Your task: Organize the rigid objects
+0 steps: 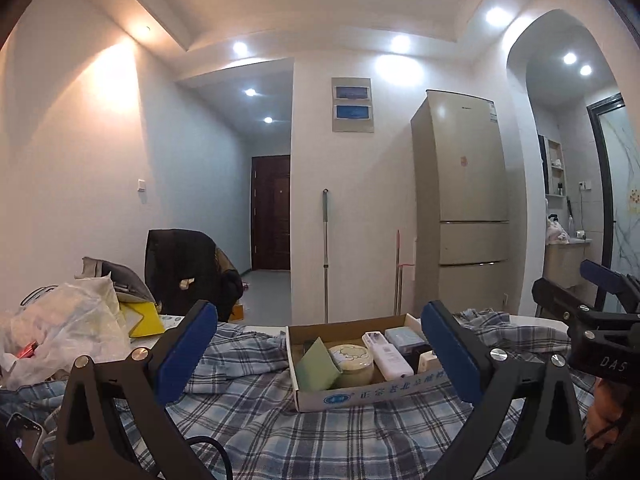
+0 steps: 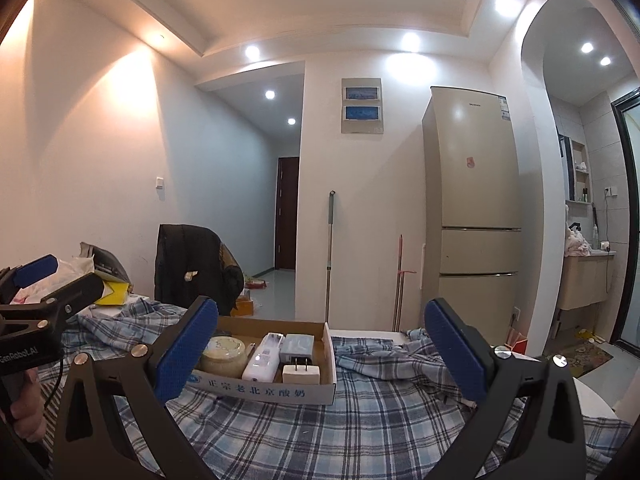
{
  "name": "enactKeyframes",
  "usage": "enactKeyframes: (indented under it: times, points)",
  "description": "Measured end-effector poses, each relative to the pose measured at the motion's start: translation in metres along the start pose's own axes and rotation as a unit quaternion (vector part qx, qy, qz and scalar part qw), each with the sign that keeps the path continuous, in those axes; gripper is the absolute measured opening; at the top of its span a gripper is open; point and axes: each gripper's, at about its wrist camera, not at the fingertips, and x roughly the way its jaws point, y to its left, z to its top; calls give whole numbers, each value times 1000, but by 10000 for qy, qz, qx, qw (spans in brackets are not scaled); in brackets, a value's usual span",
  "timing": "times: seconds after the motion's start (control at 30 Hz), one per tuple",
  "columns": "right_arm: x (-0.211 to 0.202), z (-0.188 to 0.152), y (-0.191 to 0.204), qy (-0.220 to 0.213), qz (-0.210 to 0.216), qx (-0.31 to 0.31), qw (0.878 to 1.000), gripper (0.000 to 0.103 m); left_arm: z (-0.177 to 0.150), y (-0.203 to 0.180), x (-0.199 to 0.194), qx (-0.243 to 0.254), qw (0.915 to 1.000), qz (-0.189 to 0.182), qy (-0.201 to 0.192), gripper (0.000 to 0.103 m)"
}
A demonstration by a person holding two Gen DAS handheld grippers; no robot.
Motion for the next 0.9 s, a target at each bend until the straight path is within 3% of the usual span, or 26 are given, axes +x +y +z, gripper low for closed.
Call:
enactKeyframes:
  times: [0.9]
  points:
    - [-2, 0, -3, -10, -91, 40, 9999, 103, 2, 3, -1, -44, 10000, 9, 0, 103]
